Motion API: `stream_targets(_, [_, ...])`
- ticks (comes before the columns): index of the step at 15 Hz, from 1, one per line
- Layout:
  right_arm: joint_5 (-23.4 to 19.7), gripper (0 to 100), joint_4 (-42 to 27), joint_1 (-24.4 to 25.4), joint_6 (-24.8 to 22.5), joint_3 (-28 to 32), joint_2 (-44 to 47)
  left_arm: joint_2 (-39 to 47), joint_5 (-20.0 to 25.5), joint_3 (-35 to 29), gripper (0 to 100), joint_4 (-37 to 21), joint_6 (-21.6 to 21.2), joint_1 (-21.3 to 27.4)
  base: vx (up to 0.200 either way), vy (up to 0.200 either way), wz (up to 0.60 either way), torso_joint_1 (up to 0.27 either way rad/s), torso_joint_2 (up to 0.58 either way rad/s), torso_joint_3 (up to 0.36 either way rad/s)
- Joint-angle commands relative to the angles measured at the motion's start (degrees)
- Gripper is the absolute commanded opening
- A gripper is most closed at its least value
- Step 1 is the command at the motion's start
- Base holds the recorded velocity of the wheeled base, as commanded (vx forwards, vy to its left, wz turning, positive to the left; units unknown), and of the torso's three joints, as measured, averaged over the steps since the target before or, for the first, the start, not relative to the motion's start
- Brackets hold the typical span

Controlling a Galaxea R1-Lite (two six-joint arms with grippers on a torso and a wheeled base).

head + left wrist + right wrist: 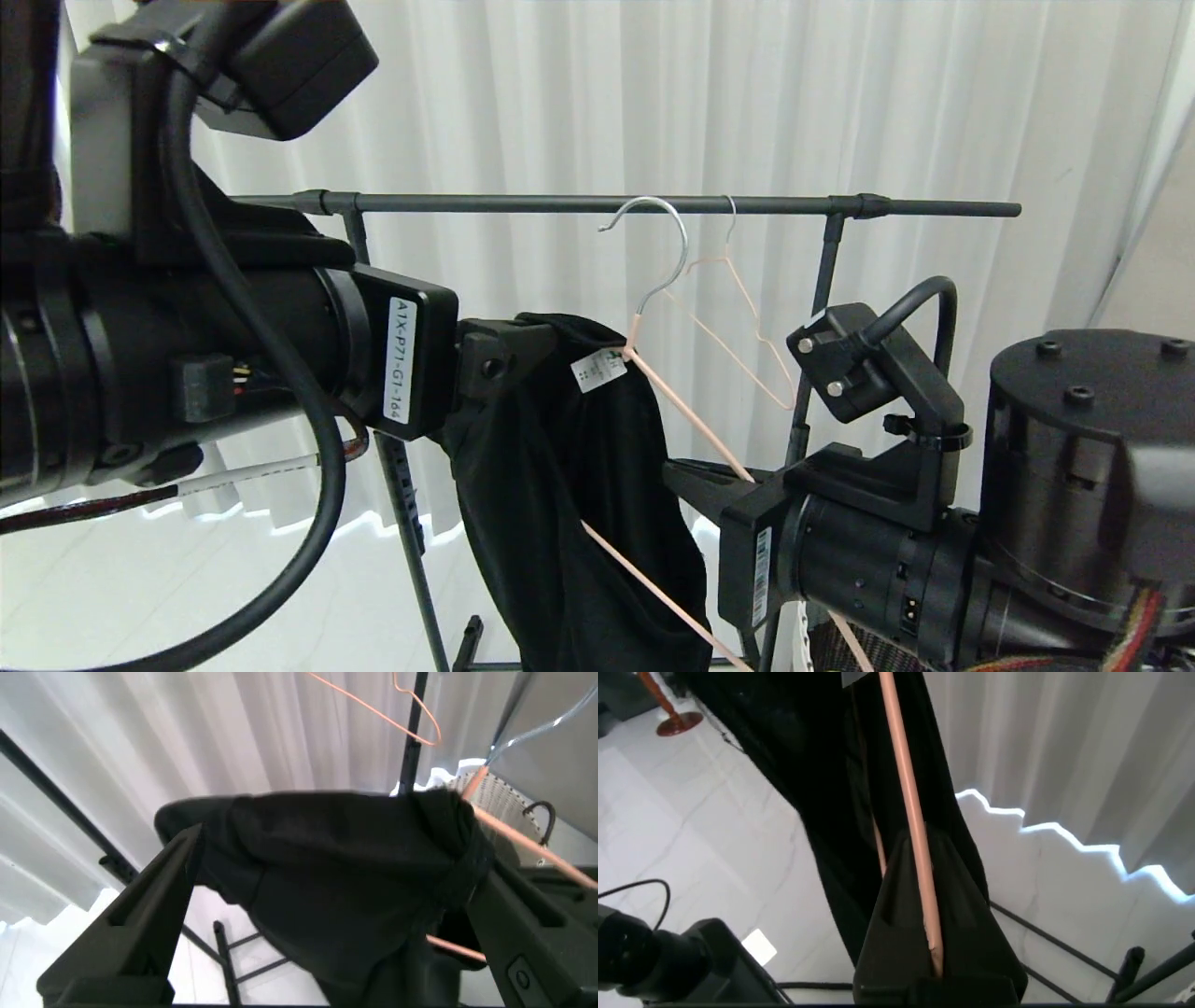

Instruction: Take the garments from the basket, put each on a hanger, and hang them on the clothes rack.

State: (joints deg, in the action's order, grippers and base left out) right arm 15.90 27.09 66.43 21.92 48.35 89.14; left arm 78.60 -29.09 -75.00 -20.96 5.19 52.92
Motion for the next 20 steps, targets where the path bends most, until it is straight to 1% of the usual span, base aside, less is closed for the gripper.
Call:
stream_targets(1, [0.2, 0, 0.1, -0.1, -0.4, 0.0, -0.2, -1.4, 0.0, 1.3, 100, -0.1, 0.0, 0.4, 0.0, 0.0, 0.0, 0.0, 0.0, 0.0])
stream_targets(4, [0.3, 0, 2.3, -0.2, -1.6, 0.1, 0.0, -1.6, 0.0, 3.4, 100, -0.1, -0.3, 2.4, 0.0, 0.0, 0.0, 0.0, 0.0, 0.0])
stream_targets(5, [0.3, 0, 2.5, -0.2, -1.8, 0.1, -0.1, -1.6, -0.1, 4.1, 100, -0.1, -1.8, 2.5, 0.0, 0.0, 0.0, 0.0, 0.0, 0.0])
stream_targets(6, [0.8, 0, 2.5, -0.2, -2.1, -0.1, -0.1, -1.7, 0.0, 4.9, 100, 0.0, -4.6, 2.6, 0.0, 0.0, 0.0, 0.0, 0.0, 0.0])
stream_targets(7, [2.1, 0, 2.5, -0.4, -2.7, -0.2, -0.1, -1.7, 0.0, 5.4, 100, 0.0, -5.8, 2.6, 0.0, 0.0, 0.0, 0.0, 0.0, 0.0])
stream_targets(9, [3.5, 0, 2.5, -0.7, -4.6, -0.8, -0.9, -3.9, 0.0, 7.8, 100, 0.0, -6.0, 2.5, 0.0, 0.0, 0.0, 0.0, 0.0, 0.0])
stream_targets(10, [3.3, 0, 2.4, -0.7, -7.1, -3.1, -3.2, -7.0, 0.3, 10.5, 100, 0.1, -6.0, 2.5, 0.0, 0.0, 0.0, 0.0, 0.0, 0.0])
stream_targets(11, [2.6, 0, 2.5, -0.7, -10.5, -6.6, -5.9, -10.5, 1.1, 13.4, 100, 0.1, -6.1, 2.6, 0.0, 0.0, 0.0, 0.0, 0.0, 0.0])
stream_targets(12, [1.3, 0, 2.4, -0.7, -12.6, -9.8, -8.5, -13.0, 2.1, 15.6, 100, 0.1, -6.2, 2.5, 0.0, 0.0, 0.0, 0.0, 0.0, 0.0])
stream_targets(14, [-4.1, 0, 2.3, -0.7, -16.0, -18.6, -15.5, -17.0, 3.3, 20.2, 100, 0.1, -6.2, 2.5, 0.0, 0.0, 0.0, 0.0, 0.0, 0.0])
stream_targets(15, [-5.6, 0, 2.3, -0.5, -16.5, -22.9, -18.4, -17.3, 3.4, 22.1, 100, 0.6, -6.2, 2.6, 0.0, 0.0, 0.0, 0.0, 0.0, 0.0])
stream_targets(16, [-6.1, 0, 2.3, 0.4, -16.6, -25.1, -19.8, -17.1, 3.5, 23.8, 100, 2.1, -6.2, 3.6, 0.0, 0.0, 0.0, 0.0, 0.0, 0.0])
stream_targets(17, [-6.9, 0, 2.3, 2.0, -16.6, -26.6, -20.8, -16.8, 4.6, 26.3, 100, 4.7, -6.2, 6.1, 0.0, 0.0, 0.0, 0.0, 0.0, 0.0])
stream_targets(18, [-7.4, 0, 2.3, 2.5, -16.6, -26.9, -21.0, -16.8, 5.4, 27.3, 100, 5.8, -6.2, 6.9, 0.0, 0.0, 0.0, 0.0, 0.0, 0.0])
stream_targets(19, [-8.8, 0, 2.3, 4.0, -17.1, -27.9, -21.4, -16.4, 10.0, 30.4, 100, 9.5, -6.2, 9.0, 0.0, 0.0, 0.0, 0.0, 0.0, 0.0])
stream_targets(20, [-10.4, 0, 2.3, 5.5, -18.8, -28.5, -21.4, -15.7, 14.8, 32.2, 100, 12.1, -7.6, 10.4, 0.0, 0.0, 0.0, 0.0, 0.0, 0.0])
